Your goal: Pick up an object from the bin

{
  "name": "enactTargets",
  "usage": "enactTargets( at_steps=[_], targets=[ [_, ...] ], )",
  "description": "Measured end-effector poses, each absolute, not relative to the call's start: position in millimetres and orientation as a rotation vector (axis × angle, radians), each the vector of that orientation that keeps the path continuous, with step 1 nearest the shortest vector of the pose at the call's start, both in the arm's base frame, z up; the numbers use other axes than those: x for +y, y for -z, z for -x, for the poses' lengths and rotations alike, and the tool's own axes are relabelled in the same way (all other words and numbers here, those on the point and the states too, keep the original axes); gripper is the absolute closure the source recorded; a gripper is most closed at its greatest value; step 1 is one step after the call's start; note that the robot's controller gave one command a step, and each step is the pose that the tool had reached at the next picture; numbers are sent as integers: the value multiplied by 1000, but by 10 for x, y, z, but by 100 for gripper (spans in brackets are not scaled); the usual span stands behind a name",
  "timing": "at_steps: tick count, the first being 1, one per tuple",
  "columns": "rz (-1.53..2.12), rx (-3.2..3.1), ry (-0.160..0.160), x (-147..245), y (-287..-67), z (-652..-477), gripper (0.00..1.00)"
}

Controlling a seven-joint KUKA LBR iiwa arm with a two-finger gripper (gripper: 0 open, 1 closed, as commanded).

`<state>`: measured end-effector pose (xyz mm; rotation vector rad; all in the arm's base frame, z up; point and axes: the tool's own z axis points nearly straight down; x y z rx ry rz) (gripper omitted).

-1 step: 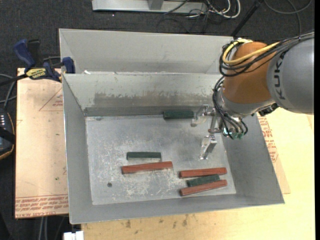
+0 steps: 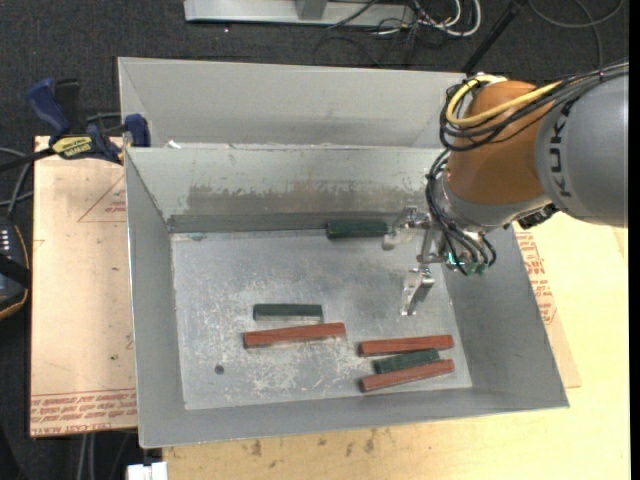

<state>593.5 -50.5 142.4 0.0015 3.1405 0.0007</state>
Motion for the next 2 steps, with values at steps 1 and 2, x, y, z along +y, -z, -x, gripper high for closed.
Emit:
enactTargets(
  at_steps=[1,2],
  targets=[
    [86,3135,4,-208,-1238,-5905,0],
    [94,3140,-2,338,-1027,-5784,0]
  ],
)
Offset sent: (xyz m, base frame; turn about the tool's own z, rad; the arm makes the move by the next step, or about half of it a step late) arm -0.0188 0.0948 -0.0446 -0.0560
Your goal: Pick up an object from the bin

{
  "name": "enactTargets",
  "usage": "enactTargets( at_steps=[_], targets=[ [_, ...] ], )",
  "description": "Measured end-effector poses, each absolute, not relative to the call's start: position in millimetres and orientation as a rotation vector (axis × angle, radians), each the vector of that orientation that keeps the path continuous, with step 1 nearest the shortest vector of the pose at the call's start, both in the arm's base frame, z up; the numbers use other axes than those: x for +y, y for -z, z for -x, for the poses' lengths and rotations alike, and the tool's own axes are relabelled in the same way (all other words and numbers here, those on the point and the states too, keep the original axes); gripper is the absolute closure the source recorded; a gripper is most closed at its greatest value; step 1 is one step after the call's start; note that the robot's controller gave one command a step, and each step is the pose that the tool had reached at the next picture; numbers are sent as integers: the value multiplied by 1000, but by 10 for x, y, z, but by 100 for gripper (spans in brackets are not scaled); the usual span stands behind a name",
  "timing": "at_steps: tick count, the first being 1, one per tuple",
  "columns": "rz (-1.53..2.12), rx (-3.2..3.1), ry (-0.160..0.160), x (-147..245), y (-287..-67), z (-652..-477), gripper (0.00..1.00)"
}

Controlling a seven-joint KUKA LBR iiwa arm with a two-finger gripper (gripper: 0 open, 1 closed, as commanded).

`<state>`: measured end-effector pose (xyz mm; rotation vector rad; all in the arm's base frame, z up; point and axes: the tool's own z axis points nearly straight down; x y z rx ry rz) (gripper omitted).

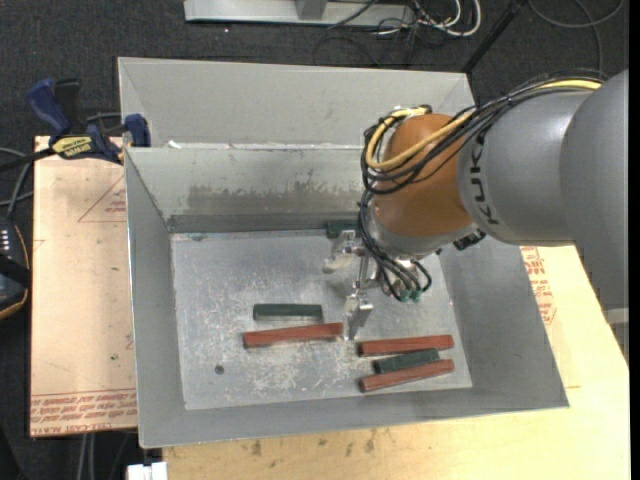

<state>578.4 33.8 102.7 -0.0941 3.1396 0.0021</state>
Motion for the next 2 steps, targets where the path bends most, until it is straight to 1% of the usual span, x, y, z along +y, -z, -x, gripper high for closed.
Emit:
enactTargets(
  at_steps=[1,2],
  targets=[
    [32,3134,-11,495,-804,-5504,0],
    [-59,3116,-3,858,-792,-5693,100]
  ],
)
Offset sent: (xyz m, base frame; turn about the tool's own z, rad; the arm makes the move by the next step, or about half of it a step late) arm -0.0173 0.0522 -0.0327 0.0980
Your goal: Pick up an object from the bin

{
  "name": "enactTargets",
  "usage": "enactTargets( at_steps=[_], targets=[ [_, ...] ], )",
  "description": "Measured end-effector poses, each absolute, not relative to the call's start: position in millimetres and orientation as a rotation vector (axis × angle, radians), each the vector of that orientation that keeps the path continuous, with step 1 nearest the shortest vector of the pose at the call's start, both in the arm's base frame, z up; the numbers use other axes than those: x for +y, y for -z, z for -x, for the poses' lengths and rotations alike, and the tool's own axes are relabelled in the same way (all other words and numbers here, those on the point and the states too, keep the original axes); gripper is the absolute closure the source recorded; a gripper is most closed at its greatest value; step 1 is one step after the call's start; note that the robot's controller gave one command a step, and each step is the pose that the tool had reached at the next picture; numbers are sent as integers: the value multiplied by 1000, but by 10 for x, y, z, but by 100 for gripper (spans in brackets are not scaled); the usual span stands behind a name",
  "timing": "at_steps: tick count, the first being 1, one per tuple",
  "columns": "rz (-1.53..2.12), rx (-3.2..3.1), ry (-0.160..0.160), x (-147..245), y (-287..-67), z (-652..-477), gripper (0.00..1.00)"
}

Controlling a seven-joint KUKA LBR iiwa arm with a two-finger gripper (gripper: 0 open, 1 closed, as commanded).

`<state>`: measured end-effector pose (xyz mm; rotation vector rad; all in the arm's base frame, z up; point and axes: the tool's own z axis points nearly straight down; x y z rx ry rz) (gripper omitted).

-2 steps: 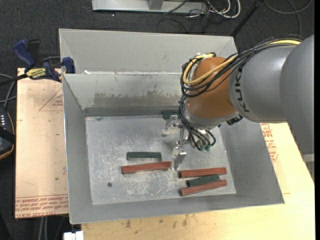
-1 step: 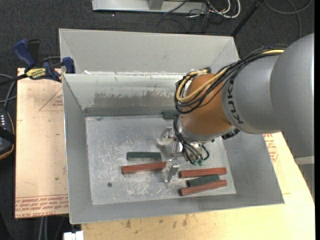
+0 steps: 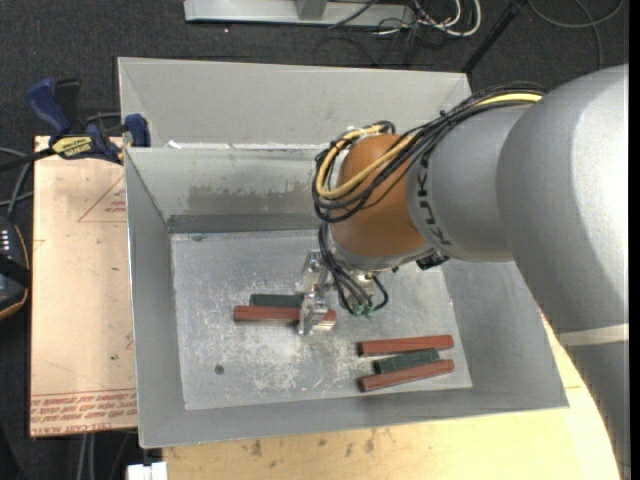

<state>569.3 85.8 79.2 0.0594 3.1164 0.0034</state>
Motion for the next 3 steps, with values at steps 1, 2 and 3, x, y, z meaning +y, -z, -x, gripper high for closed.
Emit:
enactTargets(
  at_steps=[1,2,3],
  targets=[
    [-60,3116,-3,858,-792,-5693,100],
    [58,3137,-1,968,-2150,-5555,100],
    [58,3139,0,968,-2145,-5551,100]
  ],
)
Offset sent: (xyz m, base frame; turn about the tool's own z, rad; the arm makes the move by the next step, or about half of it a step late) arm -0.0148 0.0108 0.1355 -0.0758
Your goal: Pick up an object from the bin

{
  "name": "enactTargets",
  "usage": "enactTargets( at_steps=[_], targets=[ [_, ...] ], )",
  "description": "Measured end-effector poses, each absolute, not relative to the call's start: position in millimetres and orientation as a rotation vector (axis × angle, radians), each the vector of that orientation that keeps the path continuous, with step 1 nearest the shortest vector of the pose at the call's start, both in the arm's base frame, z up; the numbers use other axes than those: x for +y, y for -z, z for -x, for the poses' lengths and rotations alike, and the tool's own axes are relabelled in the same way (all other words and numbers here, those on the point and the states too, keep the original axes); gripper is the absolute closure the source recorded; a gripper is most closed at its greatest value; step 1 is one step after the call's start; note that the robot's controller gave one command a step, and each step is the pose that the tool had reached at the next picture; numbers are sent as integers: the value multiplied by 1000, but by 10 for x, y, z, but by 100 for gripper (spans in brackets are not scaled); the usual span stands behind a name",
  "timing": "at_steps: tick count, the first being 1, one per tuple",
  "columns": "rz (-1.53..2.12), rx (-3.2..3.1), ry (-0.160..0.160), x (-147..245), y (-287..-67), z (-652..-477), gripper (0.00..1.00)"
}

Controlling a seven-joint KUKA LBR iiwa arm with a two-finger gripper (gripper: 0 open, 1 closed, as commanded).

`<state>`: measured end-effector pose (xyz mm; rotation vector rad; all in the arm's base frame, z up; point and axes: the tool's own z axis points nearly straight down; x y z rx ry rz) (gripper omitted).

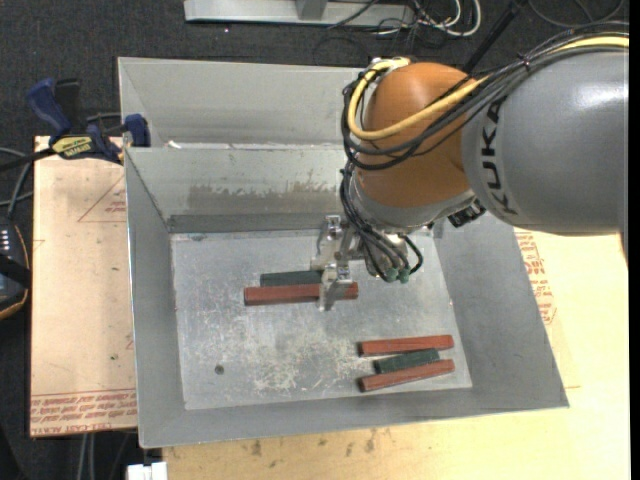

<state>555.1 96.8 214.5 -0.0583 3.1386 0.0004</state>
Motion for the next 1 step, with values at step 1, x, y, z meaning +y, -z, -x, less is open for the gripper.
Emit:
enactTargets(
  at_steps=[1],
  targets=[
    [59,3139,0,967,-2145,-5550,100]
  ],
)
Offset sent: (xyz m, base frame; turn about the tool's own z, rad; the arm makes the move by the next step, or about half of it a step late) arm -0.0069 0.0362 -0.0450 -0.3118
